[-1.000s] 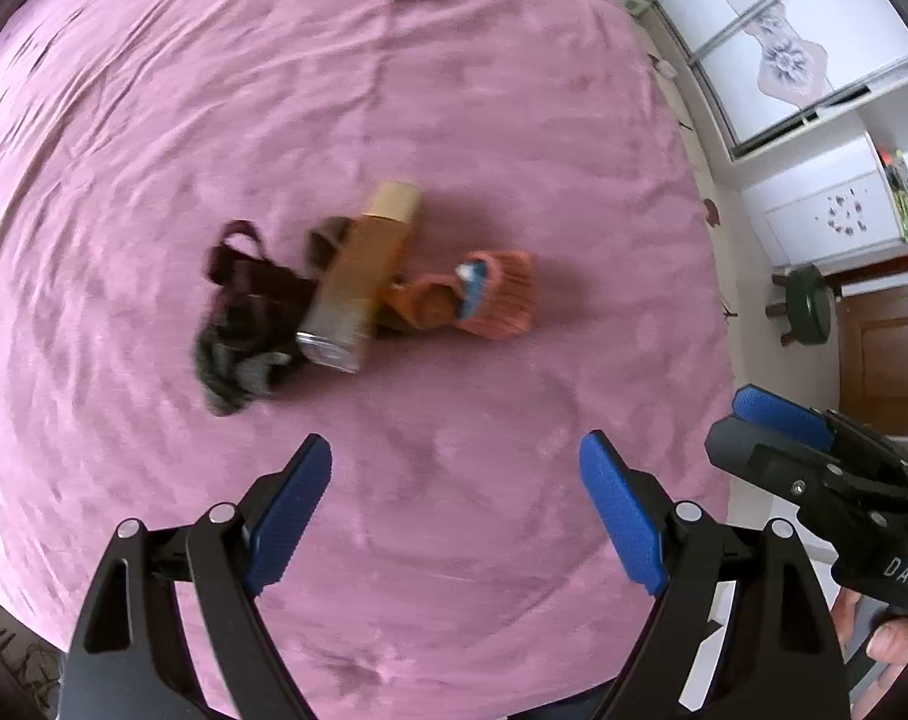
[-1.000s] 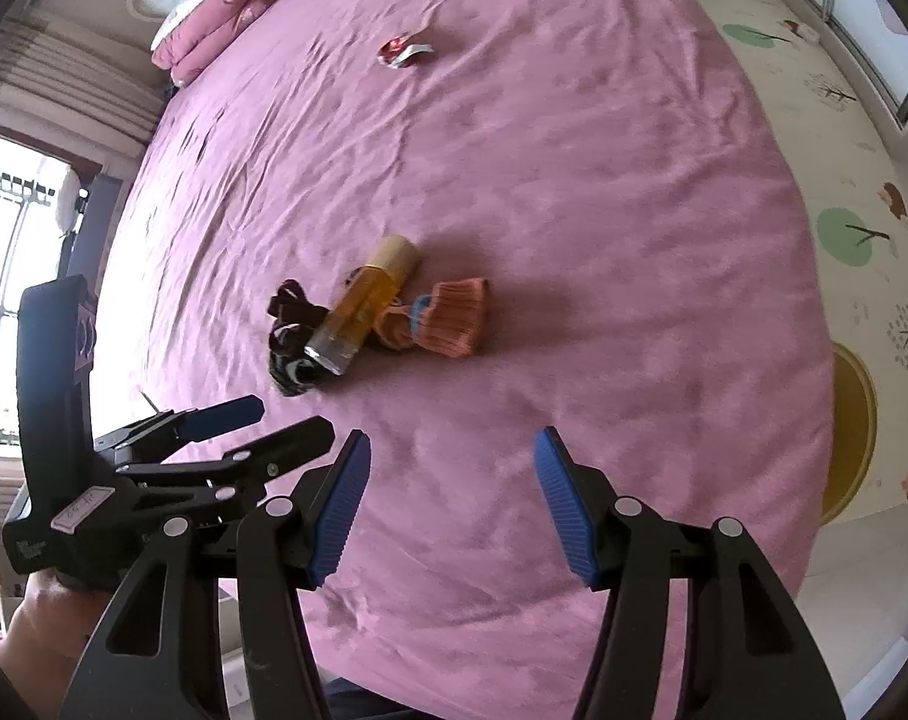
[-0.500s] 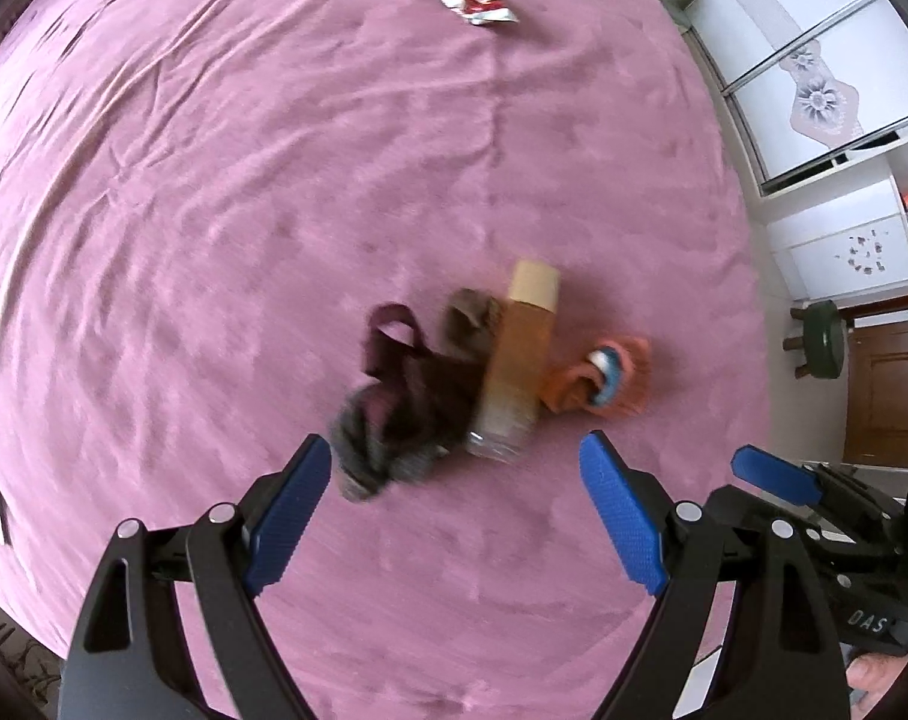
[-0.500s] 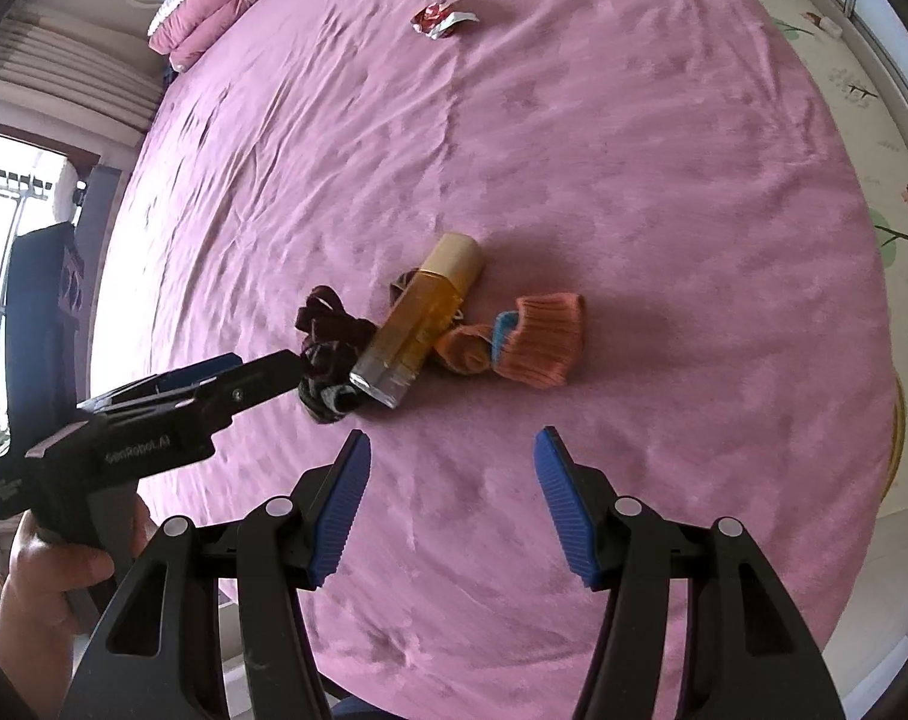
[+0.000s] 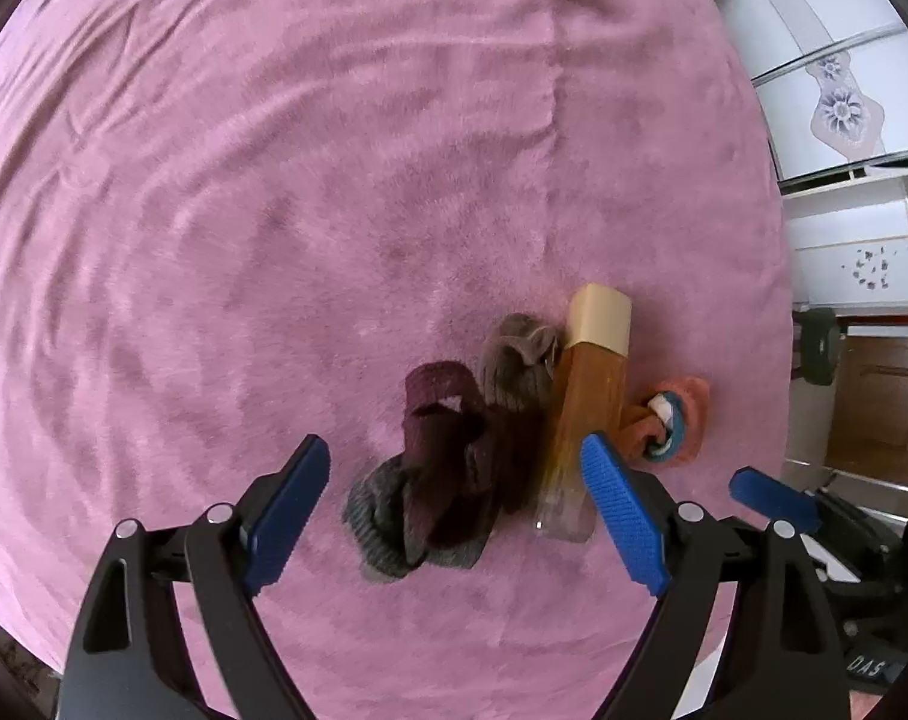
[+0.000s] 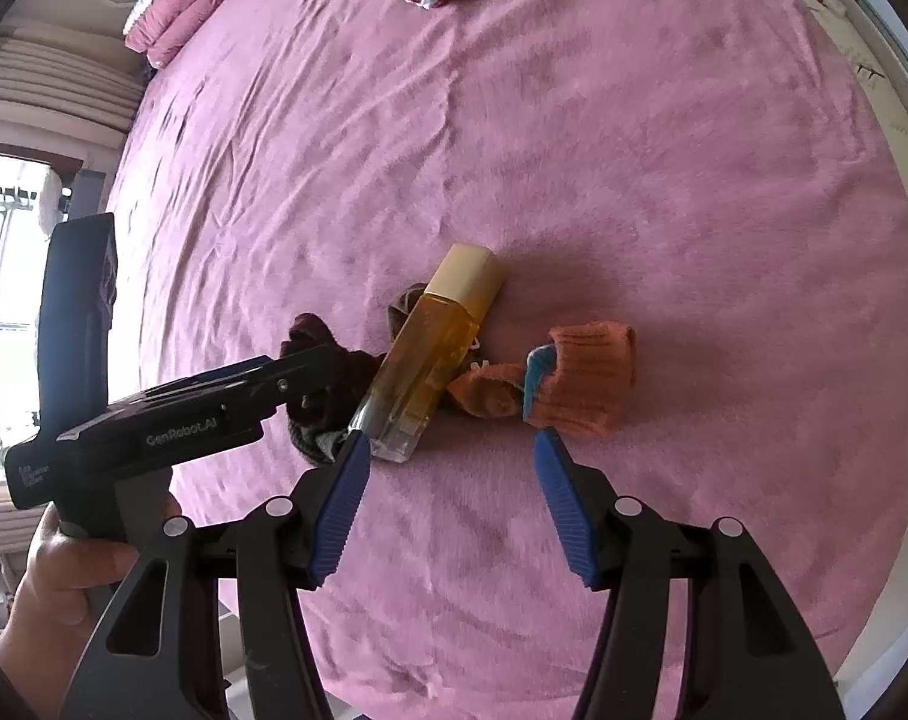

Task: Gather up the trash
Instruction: 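Move both tools back toward the perfume bottle and socks on the bed, then grasp the perfume bottle with the right tool while the left tool grasps the dark sock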

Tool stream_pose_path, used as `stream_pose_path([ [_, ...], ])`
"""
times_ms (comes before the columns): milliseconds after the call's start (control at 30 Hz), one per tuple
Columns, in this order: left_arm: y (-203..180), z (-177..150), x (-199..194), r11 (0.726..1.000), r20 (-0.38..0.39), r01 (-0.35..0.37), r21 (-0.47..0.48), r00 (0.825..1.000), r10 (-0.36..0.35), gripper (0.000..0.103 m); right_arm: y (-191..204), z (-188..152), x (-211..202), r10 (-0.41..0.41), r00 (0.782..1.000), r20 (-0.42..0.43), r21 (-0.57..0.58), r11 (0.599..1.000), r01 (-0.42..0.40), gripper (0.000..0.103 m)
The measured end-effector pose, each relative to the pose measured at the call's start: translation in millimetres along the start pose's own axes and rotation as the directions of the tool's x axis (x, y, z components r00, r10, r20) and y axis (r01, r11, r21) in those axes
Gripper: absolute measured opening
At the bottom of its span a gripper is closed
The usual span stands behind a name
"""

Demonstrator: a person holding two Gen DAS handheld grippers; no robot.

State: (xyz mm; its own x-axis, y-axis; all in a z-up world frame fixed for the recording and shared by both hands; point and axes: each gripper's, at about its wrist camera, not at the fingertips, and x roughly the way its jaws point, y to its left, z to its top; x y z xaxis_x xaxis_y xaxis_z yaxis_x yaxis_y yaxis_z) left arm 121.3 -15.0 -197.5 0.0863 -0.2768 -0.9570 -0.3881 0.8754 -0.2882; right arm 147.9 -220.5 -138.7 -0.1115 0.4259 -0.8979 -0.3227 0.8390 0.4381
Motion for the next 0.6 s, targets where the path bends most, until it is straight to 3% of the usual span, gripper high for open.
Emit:
stream_pose_path([
  [67,2,3,2,1.0,0.01,0.014,-0.008,1.0,-0.014,0.078,-1,4,5,-0.003,1.0,-0.007,0.001,1.0,0.003,0.056],
  [133,3,5,3,1.0,0.018,0.018,0.008,1.0,-0.018,0.051,-2,8,11,-0.007,1.0,-0.02,0.007,1.0,0.007,0.056],
  [233,5,9,9,1.0,0.009,0.0,0.026,1.0,-0.001,0.026,-1,16,18,-0.007,1.0,-0.024,0.012,1.0,0.008,0.056],
  [300,12,14,8,1.0,0.017,0.007,0.026,1.0,-0.007,0.017,0,21,21,-0.006,1.0,-0.024,0.013,1.0,0.006,0.056],
  [433,17,16,-2,0.999,0.047,0.042,0.02,0.998,-0.043,0.01,6,31,33,0.005,0.999,-0.036,0.022,1.0,-0.004,0.056],
  [600,30,17,-18,0.996,0.072,0.084,0.003,0.994,-0.084,0.01,14,41,51,0.013,0.998,-0.06,0.031,0.999,-0.011,0.056],
])
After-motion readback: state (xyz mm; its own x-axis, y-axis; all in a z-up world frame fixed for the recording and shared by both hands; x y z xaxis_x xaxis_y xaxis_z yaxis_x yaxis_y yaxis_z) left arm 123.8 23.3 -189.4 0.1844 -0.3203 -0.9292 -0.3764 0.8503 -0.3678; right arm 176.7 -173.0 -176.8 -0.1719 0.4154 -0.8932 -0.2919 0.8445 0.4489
